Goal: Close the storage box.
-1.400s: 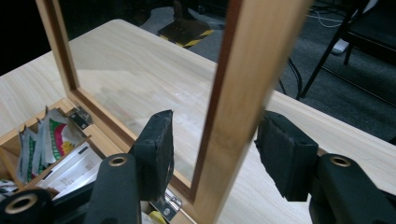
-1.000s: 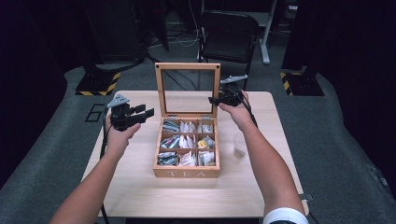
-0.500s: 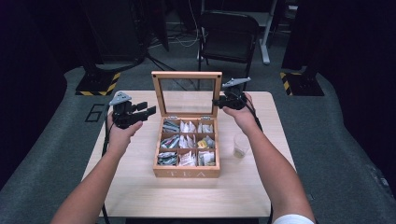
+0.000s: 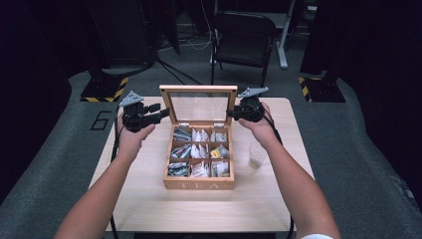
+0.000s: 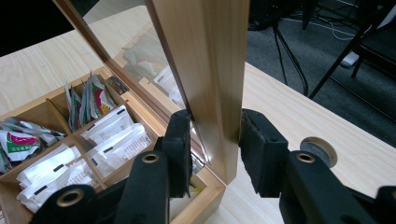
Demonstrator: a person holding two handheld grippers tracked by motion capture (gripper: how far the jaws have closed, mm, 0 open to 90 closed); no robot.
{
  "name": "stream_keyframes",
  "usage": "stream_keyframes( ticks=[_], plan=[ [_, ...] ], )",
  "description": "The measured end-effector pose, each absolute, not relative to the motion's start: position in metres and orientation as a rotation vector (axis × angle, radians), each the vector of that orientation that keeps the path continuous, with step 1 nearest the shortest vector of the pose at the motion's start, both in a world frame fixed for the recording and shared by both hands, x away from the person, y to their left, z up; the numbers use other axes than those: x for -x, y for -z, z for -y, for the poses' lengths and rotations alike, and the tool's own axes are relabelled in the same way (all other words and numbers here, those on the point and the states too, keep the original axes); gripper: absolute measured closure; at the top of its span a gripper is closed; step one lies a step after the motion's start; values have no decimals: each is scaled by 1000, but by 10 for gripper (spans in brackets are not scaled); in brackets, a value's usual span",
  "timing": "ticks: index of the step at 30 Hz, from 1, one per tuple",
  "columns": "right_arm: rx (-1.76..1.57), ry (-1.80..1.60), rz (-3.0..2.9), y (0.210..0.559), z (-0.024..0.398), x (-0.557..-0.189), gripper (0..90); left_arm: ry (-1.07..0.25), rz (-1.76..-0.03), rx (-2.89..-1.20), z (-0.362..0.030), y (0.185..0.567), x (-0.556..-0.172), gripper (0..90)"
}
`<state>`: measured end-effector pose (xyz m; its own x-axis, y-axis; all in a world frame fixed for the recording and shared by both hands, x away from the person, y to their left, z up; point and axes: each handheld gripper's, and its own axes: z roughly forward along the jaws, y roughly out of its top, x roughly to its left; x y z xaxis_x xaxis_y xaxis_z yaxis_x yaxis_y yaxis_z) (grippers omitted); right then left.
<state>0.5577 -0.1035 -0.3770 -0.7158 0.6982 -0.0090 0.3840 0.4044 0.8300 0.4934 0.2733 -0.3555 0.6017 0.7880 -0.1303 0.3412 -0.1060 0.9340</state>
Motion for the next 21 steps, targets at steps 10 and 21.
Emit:
stream_keyframes(
  ticks=[10,21],
  plan=[
    [-946,-1252,-2303,380,105,-555,632,-531,-939,-1686,-266,341,-501,527],
    [-970,-1268,-2315,384,107,-550,549,-546,-938,-1694,-265,338,-500,601]
  ],
)
